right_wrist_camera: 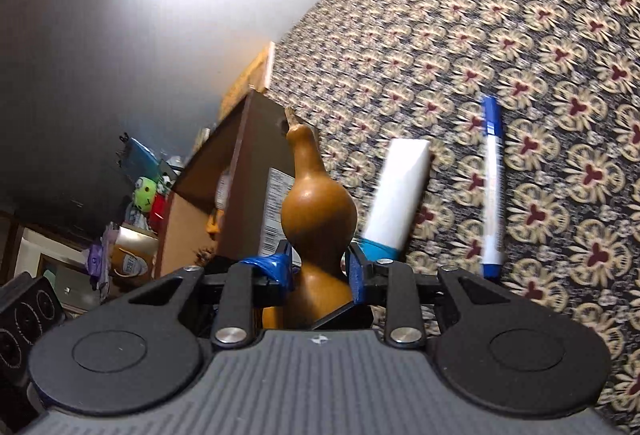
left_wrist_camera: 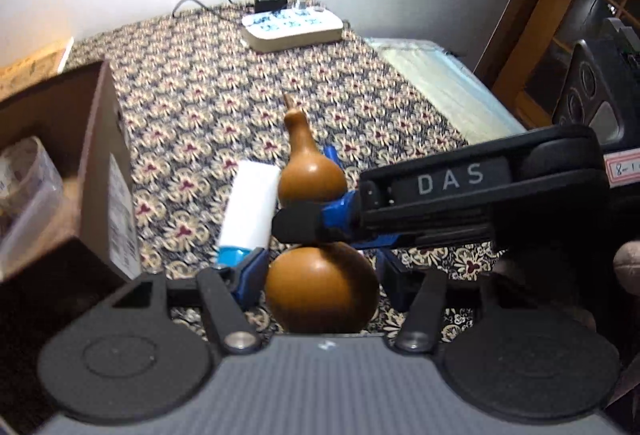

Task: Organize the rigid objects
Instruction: 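Lift the gourd with the right gripper and carry it over the box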

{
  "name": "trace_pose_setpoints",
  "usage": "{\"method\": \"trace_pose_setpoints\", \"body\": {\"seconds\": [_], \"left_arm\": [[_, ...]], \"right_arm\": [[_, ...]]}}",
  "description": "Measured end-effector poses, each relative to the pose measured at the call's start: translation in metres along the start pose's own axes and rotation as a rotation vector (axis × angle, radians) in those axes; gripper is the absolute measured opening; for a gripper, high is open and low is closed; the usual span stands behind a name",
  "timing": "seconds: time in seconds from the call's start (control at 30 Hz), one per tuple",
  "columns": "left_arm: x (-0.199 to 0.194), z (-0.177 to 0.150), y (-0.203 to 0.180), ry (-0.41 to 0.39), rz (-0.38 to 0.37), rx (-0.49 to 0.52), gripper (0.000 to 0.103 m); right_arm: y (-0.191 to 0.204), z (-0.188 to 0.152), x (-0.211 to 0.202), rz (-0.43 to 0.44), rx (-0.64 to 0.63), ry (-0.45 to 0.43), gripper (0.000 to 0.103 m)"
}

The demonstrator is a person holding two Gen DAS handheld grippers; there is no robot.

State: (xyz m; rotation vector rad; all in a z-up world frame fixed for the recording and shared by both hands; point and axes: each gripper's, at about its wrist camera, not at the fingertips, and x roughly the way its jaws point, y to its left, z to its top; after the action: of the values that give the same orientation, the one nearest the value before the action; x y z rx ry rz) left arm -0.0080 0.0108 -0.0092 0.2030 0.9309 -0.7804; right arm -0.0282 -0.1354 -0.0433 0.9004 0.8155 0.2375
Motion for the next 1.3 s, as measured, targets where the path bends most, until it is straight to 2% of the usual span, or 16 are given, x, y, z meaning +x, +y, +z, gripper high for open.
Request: {"method": "trace_pose_setpoints", "body": {"seconds": [0.3, 0.7, 0.87, 1.03, 1.3], "left_arm": [[-0.065, 0.010, 0.071, -0.121, -0.003, -0.024, 0.057], [-0.117, -0.003, 0.188, -0.192, 0.072, -0.071, 0.057], [-0.123, -0.013, 0.234, -0.183, 0.105, -0.089, 0.057], [-0.118, -0.017, 0.272, -0.158, 0.098, -0.131, 0.058], [-0.090, -0.027, 0.305, -0.089, 0.067, -0.200, 0.058]], "right_arm": [[0.084, -0.005, 0.037, 0.060, -0.105, -0.051, 0.011], [0.164, -0.018, 0.132, 0.110, -0.164, 0.003, 0.011], [0.179, -0.026, 0.171, 0.115, -0.150, 0.023, 0.012], [0.184, -0.030, 0.197, 0.087, -0.151, 0.039, 0.012], [0.177, -0.032, 0.230, -0.004, -0.145, 0.097, 0.013]]}}
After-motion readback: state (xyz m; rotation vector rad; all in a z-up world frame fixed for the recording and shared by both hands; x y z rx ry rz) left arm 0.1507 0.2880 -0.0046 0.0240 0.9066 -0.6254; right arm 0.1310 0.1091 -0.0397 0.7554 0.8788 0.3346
